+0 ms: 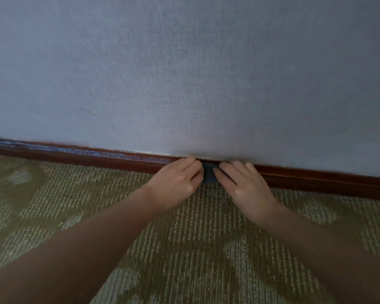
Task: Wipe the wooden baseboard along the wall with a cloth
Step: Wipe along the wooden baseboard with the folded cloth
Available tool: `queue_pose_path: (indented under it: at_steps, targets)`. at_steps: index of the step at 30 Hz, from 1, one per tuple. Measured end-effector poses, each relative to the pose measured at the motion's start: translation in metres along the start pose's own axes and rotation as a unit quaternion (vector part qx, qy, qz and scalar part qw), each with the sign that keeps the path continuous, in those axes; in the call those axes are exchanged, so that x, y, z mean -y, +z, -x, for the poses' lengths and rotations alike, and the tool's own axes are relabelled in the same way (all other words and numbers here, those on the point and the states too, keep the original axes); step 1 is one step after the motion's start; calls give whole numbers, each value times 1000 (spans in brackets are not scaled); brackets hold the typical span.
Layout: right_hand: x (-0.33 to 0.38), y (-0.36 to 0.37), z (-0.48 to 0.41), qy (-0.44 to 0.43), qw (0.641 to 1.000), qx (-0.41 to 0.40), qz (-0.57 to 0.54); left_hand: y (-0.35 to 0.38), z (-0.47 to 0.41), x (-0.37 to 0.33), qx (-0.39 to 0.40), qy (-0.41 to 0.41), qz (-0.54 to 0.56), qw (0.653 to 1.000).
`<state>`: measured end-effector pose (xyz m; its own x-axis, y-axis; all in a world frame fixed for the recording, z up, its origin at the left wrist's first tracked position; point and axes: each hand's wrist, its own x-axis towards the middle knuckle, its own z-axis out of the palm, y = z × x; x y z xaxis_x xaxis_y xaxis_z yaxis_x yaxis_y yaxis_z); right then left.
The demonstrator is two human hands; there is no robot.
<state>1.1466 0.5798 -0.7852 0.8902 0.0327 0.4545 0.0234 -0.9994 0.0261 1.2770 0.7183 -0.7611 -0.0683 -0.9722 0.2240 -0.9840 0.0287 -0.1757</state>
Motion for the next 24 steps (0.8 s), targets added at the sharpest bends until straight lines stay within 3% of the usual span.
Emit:
queue_pose_path:
  at_steps: [6,12,18,24]
  targets:
    - [14,4,-9,35,999,-15,-1,13,12,16,-45,66,-22,997]
    - [36,11,-32,33,999,-23,-9,14,41,47,-48,79,-20,996]
    - [47,17,-35,46,999,6,-2,21,50,36,-68,-15,23,997]
    - [48,11,-42,58,998,0,-7,12,50,40,-90,-37,42,994]
